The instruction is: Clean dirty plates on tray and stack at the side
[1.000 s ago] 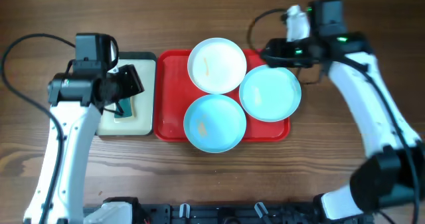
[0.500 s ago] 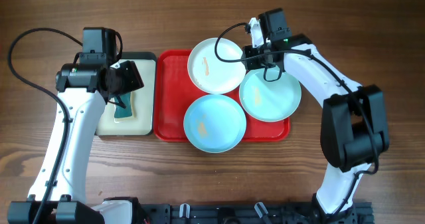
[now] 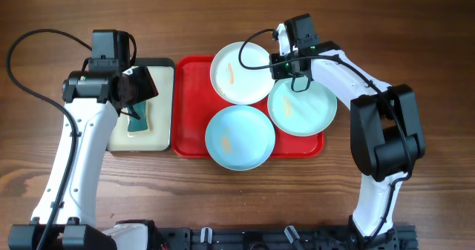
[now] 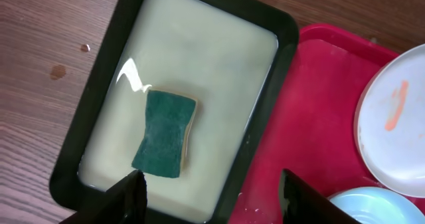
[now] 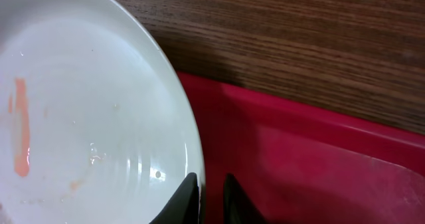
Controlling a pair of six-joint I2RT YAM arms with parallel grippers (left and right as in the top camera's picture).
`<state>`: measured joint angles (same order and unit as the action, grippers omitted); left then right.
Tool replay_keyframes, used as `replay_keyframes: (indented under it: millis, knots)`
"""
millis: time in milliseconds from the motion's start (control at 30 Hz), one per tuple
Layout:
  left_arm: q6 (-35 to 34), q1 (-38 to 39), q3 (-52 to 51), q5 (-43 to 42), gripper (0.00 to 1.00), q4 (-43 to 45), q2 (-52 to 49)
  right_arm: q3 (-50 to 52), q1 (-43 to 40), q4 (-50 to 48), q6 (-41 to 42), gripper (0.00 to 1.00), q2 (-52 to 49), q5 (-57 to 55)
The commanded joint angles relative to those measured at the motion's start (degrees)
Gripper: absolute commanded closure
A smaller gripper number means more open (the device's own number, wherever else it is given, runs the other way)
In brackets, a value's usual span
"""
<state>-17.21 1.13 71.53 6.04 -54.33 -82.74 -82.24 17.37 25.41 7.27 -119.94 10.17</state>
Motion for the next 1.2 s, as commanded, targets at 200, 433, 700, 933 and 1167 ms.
replay_keyframes:
  millis: [200, 433, 700, 933, 1167]
  knots:
    - [0.09, -0.28, 0.7, 2.34, 0.4, -0.04, -0.81, -0.87, -0.11, -0.28, 0.48, 0.96, -1.09, -0.76]
    - [2.1, -1.05, 0.7, 5.55, 0.45, -2.05, -6.71, -0.87, -0.11, -0.28, 0.46, 0.96, -1.09, -0.79]
    - [11.91, -7.85, 0.68, -8.7, 0.45, -2.86, -15.43, -0.87, -0.13, -0.31, 0.46, 0.96, -1.09, -0.79]
    - [12.74, -10.4, 0.37, -10.93, 0.51, -2.89, -17.79, -0.87, -0.13, -0.33, 0.44, 0.95, -1.09, -0.81]
    - [14.01, -10.29, -5.77, -10.08, 0.64, 5.14, -17.79, -0.87, -0.13, -0.33, 0.44, 0.95, -1.09, -0.79]
